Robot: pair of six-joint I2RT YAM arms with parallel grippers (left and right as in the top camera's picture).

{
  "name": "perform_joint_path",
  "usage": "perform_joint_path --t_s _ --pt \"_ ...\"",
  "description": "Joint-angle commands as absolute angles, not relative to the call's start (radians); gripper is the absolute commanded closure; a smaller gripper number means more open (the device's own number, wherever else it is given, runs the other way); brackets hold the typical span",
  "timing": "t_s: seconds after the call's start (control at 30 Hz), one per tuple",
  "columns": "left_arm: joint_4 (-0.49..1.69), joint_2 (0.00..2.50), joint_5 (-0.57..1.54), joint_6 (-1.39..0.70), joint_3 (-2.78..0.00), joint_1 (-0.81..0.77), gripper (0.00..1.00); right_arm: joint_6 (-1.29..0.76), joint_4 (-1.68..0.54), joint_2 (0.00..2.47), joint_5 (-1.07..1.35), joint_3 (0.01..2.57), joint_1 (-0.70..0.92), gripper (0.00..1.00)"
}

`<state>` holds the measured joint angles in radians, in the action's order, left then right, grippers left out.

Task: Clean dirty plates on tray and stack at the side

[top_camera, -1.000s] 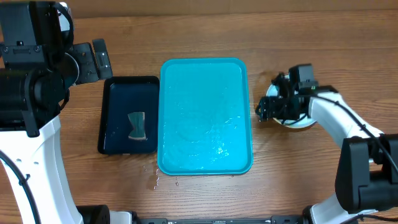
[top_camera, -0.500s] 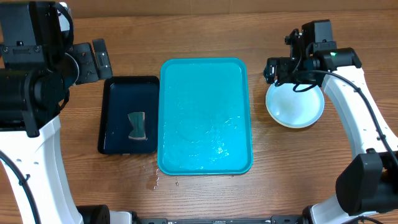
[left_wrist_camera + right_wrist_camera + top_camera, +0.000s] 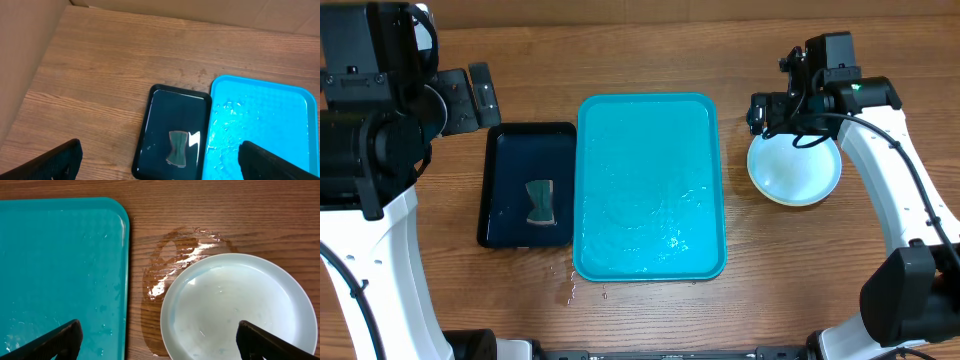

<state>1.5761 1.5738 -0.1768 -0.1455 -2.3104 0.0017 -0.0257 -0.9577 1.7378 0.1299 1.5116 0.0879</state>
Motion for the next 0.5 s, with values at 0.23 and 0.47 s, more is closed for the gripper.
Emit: perform_joint_path --t_s 0.23,0.47 --pt "1.574 1.579 -0.183 -0.123 -2.312 0.0 0.0 -0.025 -0.952 1.717 0.124 1.526 0.096 0.0" --pt "1.574 1.579 -0.183 -0.123 -2.312 0.0 0.0 -0.025 -0.952 1.727 0.124 1.523 0.101 0.0"
